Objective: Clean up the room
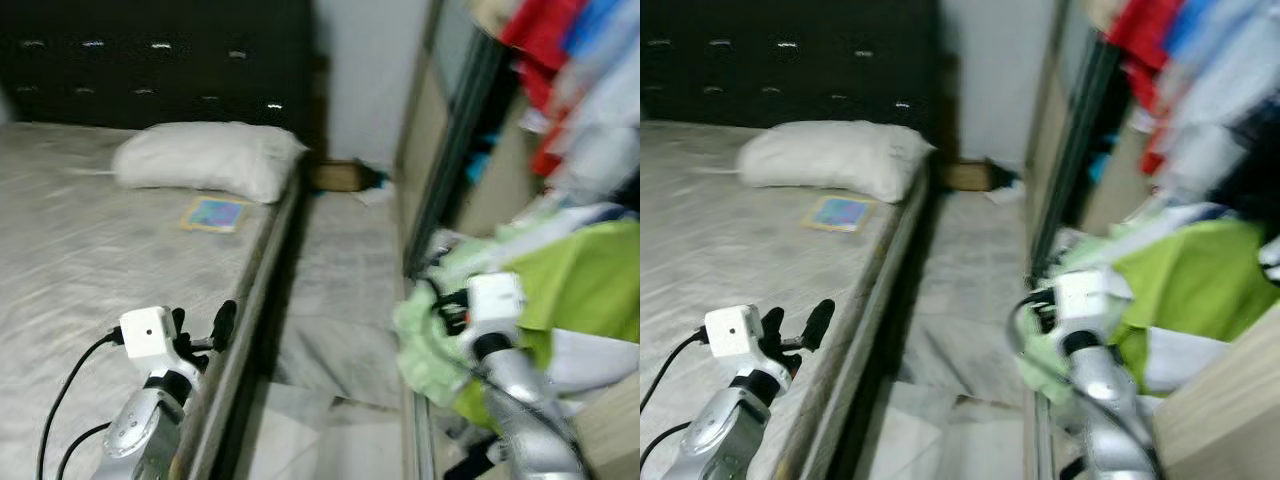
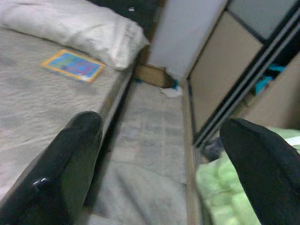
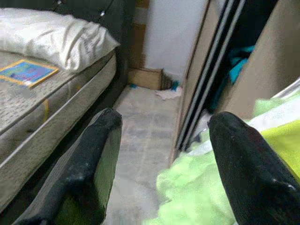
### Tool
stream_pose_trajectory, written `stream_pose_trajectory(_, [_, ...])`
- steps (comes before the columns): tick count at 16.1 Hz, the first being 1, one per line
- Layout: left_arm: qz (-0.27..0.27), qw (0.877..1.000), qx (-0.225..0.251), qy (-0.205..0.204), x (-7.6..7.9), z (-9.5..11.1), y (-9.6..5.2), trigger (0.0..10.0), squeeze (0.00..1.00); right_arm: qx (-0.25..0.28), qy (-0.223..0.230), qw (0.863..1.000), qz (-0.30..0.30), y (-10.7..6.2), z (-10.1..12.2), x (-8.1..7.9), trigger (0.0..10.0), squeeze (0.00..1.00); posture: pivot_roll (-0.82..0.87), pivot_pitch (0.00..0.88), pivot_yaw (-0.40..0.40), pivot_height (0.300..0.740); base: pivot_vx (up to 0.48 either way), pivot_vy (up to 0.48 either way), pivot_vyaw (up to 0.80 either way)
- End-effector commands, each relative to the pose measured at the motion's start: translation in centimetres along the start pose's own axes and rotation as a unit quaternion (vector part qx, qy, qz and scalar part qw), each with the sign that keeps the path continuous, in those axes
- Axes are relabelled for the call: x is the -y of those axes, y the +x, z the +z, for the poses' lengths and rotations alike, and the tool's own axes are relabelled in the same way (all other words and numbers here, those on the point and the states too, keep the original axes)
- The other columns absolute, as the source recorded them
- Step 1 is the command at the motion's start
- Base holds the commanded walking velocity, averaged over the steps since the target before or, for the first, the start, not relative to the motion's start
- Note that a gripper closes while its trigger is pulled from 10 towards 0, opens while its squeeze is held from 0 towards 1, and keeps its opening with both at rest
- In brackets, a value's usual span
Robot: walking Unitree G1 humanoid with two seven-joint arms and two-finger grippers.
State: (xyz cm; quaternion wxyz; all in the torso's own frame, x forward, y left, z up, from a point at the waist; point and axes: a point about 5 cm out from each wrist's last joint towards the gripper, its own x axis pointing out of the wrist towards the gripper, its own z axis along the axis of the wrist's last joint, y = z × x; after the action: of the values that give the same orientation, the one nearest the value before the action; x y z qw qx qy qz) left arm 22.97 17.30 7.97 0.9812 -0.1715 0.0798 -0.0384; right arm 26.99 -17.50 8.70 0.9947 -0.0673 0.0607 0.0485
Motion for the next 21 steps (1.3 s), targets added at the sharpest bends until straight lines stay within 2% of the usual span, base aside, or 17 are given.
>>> stream_pose_trajectory(1, [0.014,1.0,-0.006,0.001,-0.13,-0.21,-0.04,10.0,0.0,0.007,-0.023,0.999,-0.026,-0.01,0.59,2.4,10.0,0.0,-0.11,0.0,-0.003,0.74,0.0,0.0,0.0])
stream_pose_trajectory(5, [0.023,1.0,-0.006,-0.013,-0.23,-0.21,0.03,10.0,0.0,0.005,-0.026,0.999,-0.021,0.1,0.56,2.17,10.0,0.0,-0.11,0.0,-0.006,0.74,0.0,0.0,0.0])
stream_pose_trajectory(13, [0.007,1.0,-0.001,-0.017,0.09,-0.01,0.02,10.0,0.0,0.003,-0.029,0.999,-0.019,0.1,0.48,2.13,10.0,0.0,-0.11,0.0,-0.005,0.74,0.0,0.071,-0.78])
stream_pose_trajectory(15, [0.004,1.0,0.0,-0.017,0.12,0.01,0.03,10.0,0.0,0.004,-0.033,0.999,-0.018,0.11,0.52,2.11,10.0,0.0,-0.11,0.0,-0.005,0.74,0.0,0.0,-0.22])
stream_pose_trajectory(21, [0.002,1.0,0.0,-0.014,-0.02,0.09,-0.05,10.0,0.0,0.016,-0.034,0.999,-0.003,0.61,1.04,1.66,10.0,0.0,-0.11,0.0,-0.006,0.74,0.343,0.0,0.0])
